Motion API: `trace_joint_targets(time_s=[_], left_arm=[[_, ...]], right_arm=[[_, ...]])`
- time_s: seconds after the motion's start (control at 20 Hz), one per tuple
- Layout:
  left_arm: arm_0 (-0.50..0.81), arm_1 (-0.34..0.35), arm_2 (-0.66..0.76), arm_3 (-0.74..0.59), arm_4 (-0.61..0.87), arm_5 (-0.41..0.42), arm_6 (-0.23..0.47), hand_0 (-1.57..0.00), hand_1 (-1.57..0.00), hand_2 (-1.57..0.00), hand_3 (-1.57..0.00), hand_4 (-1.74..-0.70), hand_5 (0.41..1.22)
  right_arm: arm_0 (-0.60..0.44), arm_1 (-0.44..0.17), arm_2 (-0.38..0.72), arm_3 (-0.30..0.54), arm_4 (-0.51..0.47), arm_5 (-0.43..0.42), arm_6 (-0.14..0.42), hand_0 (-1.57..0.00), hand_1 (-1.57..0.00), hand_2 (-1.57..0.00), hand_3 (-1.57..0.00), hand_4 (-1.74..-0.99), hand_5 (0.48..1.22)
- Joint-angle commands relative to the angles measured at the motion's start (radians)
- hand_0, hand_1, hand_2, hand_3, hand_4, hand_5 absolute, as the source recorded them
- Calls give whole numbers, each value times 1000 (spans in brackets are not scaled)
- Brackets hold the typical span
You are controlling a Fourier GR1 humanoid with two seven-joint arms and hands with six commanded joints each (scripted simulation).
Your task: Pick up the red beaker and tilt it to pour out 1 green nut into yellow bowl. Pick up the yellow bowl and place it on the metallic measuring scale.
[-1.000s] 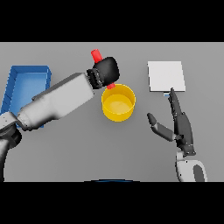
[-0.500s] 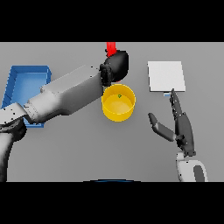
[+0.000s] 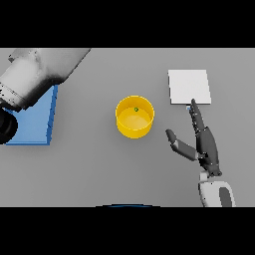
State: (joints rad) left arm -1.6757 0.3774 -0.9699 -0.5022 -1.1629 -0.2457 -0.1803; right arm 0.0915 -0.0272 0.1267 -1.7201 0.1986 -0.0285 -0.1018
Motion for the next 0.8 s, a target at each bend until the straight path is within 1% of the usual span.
trace_joint_targets(time_s=[0.0, 0.05, 0.15, 0.2, 0.25, 0.3, 0.35, 0.4, 0.45, 0.5, 0.55, 0.6, 0.65, 0.7, 0.75], left_arm=[[-9, 9, 63, 41, 54, -23, 14, -1571, -1571, -1571, -1571, -1728, 1221], [-15, 35, 153, 84, 128, -51, 53, -1571, -1571, -1571, -1523, -1731, 1221], [-5, 99, 309, 157, 266, -66, 95, -1571, -1571, -1571, -1509, -1735, 1221], [7, 121, 387, 193, 339, -71, 117, -1571, -1571, -1571, -1507, -1736, 1221], [27, 148, 459, 220, 411, -62, 118, -1571, -1571, -1571, -1520, -1737, 1221], [42, 178, 510, 244, 460, -47, 126, -1571, -1571, -1571, -1530, -1738, 1221], [79, 207, 566, 266, 518, -23, 132, -1571, -1571, -1571, -1538, -1738, 1221], [109, 223, 603, 273, 561, 0, 152, -1571, -1571, -1571, -1545, -1739, 1221], [154, 238, 638, 278, 605, 28, 158, -1571, -1571, -1571, -1550, -1739, 1221], [196, 239, 664, 281, 642, 58, 212, -1571, -1571, -1571, -1554, -1740, 1221], [238, 244, 679, 282, 666, 89, 259, -1571, -1571, -1571, -1558, -1740, 1221], [284, 245, 689, 265, 686, 137, 297, -1571, -1571, -1571, -1560, -1740, 1221], [337, 250, 725, 250, 736, 179, 306, -1571, -1571, -1571, -1562, -1740, 1221], [371, 254, 750, 232, 772, 200, 338, -1571, -1571, -1571, -1564, -1740, 1221], [413, 263, 780, 211, 812, 221, 367, -1571, -1571, -1571, -1566, -1741, 1221]], right_arm=[[-1, -8, -1, 4, 6, 0, -14, 1, 1, 1, 1, -1104, 563], [0, -10, 2, 9, 3, 8, -22, 1, 1, 1, 1, -1102, 572], [-2, -6, 5, 17, 2, 8, -26, 1, 1, 1, 1, -1105, 578], [-15, -10, 1, 21, -1, 11, -9, 1, 1, 1, 1, -1114, 578], [-9, -8, 4, 18, -6, 15, -23, 1, 1, 1, 1, -1116, 582], [-15, -17, 2, 23, 3, 11, -25, 1, 1, 1, 1, -1121, 588], [-19, -18, 4, 28, 8, 9, -25, 1, 1, 1, 1, -1118, 595], [-20, -16, 6, 30, 8, 10, -27, 1, 1, 1, 1, -1125, 601], [-27, -15, 11, 37, 28, -2, -17, 1, 1, 1, 1, -1127, 606], [-30, -27, 9, 38, 33, 2, -25, 1, 1, 1, 1, -1132, 614], [-26, -23, 17, 30, 34, 4, -38, 1, 1, 1, 1, -1132, 621], [-24, -33, 12, 37, 30, 12, -34, 1, 1, 1, 1, -1138, 626], [-25, -35, 10, 35, 27, 14, -21, 1, 1, 1, 1, -1142, 628], [-6, -40, 11, 20, 21, 21, -35, 1, 1, 1, 1, -1134, 632], [-6, -35, 17, 20, 17, 27, -35, 1, 1, 1, 1, -1133, 640]])
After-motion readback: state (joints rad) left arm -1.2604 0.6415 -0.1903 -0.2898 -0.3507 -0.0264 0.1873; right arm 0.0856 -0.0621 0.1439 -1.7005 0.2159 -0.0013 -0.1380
